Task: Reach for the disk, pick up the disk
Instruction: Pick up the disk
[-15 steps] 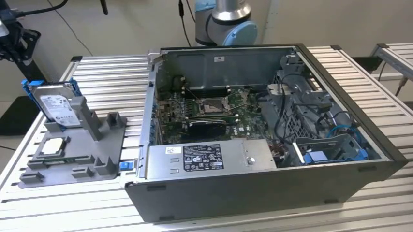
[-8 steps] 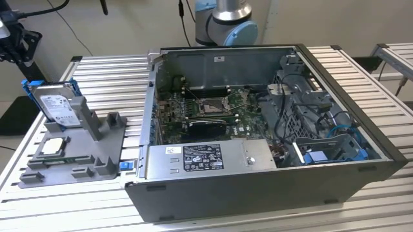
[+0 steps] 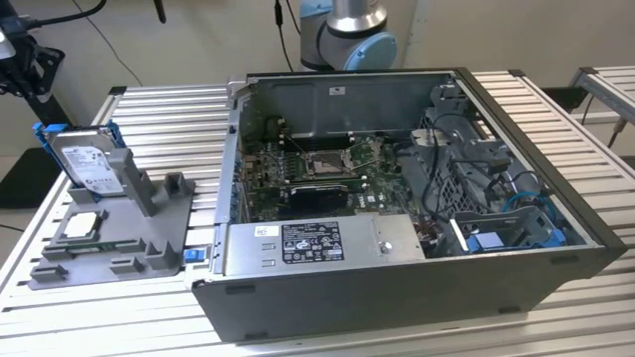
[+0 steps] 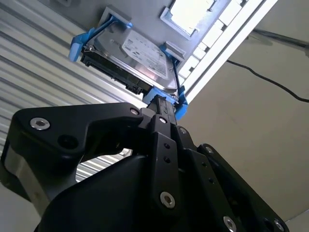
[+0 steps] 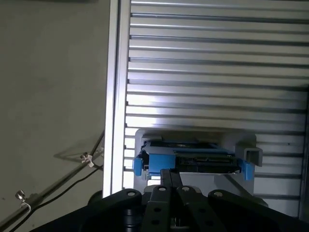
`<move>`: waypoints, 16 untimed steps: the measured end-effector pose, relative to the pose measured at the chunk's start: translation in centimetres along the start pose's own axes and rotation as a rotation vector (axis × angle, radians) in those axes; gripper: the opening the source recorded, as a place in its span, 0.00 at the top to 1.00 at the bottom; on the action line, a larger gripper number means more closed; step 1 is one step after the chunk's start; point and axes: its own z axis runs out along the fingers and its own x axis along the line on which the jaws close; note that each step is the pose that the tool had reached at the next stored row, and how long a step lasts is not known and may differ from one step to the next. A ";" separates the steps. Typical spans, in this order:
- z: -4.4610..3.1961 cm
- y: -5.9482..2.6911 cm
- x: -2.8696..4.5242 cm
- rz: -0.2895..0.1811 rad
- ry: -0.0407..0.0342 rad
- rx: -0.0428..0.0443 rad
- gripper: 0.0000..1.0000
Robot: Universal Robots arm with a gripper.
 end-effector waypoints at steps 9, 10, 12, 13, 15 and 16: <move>0.00 0.00 0.01 -0.050 0.0018 0.0002 1.00; 0.00 0.00 0.00 -0.059 0.0022 0.0002 1.00; 0.01 0.00 0.00 -0.078 0.0029 0.0003 1.00; 0.01 0.00 0.00 -0.088 0.0033 0.0003 1.00; 0.00 -0.01 0.00 -0.106 0.0040 0.0004 1.00; 0.00 0.00 0.00 -0.116 0.0043 0.0004 1.00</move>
